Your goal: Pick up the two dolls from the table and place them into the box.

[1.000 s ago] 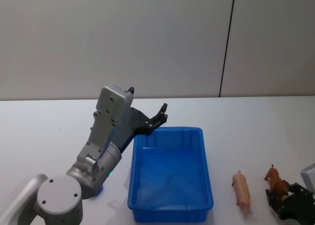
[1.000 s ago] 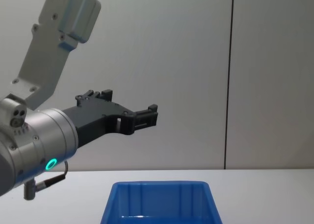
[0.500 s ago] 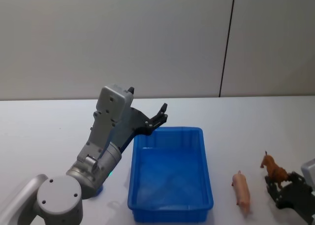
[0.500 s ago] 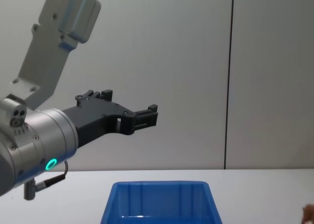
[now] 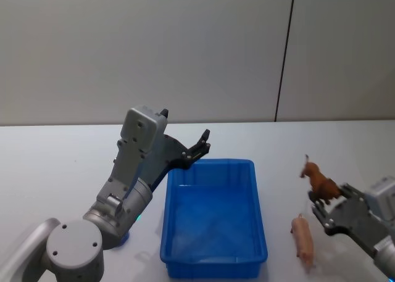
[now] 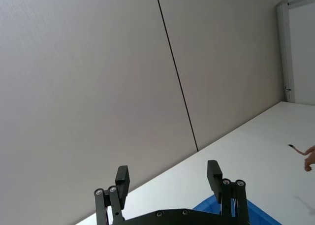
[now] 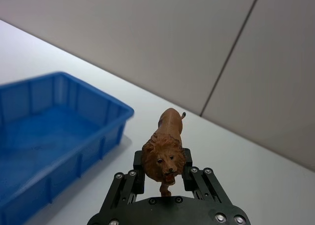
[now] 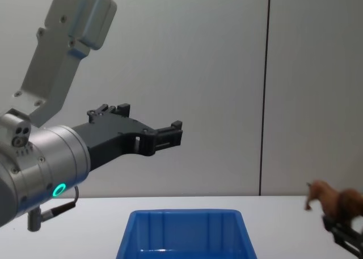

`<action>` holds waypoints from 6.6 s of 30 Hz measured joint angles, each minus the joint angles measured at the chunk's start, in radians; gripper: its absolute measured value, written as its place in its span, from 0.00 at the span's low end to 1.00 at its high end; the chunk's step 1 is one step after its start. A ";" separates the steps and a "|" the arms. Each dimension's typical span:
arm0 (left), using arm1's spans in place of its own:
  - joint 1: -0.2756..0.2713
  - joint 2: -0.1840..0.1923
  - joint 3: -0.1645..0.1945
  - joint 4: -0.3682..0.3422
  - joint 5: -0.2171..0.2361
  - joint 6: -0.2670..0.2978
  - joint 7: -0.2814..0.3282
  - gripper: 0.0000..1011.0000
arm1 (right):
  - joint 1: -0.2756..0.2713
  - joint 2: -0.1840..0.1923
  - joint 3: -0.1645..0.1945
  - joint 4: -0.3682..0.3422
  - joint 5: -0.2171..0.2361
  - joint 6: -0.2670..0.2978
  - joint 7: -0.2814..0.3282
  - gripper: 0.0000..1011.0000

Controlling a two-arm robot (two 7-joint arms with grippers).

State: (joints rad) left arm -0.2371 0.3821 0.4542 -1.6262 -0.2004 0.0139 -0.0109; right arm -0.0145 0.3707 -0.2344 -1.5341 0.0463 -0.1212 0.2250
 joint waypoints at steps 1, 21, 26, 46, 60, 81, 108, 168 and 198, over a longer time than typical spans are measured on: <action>0.000 0.000 0.000 0.000 0.000 0.000 0.000 0.99 | 0.006 -0.003 -0.002 -0.006 -0.004 -0.006 0.013 0.41; 0.000 0.000 0.000 0.000 0.000 0.000 0.000 0.99 | 0.130 -0.111 -0.080 -0.006 -0.069 0.014 0.222 0.41; 0.000 0.000 0.000 0.000 0.000 0.000 0.000 0.99 | 0.153 -0.138 -0.100 0.014 -0.086 0.044 0.256 0.49; 0.000 0.000 0.000 0.000 0.000 0.000 0.000 0.99 | 0.183 -0.161 -0.116 0.037 -0.090 0.106 0.256 0.99; 0.000 0.000 0.000 0.000 0.000 0.000 0.000 0.99 | 0.096 -0.072 -0.069 -0.034 -0.016 0.158 0.192 0.99; 0.000 0.000 0.000 0.000 0.000 0.000 0.000 0.99 | 0.005 0.021 -0.027 -0.041 0.018 0.245 0.155 0.99; 0.000 0.000 0.000 0.000 0.000 0.000 0.000 0.99 | 0.015 0.006 -0.043 0.053 0.001 0.284 0.151 0.70; 0.000 0.000 0.000 0.000 0.000 0.000 0.000 0.99 | 0.225 -0.155 -0.115 0.049 -0.087 0.152 0.277 0.87; 0.006 0.006 -0.001 -0.008 0.008 0.010 0.000 0.99 | 0.148 -0.036 -0.027 0.005 0.039 0.132 0.243 0.99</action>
State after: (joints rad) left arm -0.2316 0.3880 0.4529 -1.6342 -0.1928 0.0235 -0.0109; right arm 0.1336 0.3348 -0.2611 -1.5290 0.0848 0.0103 0.4682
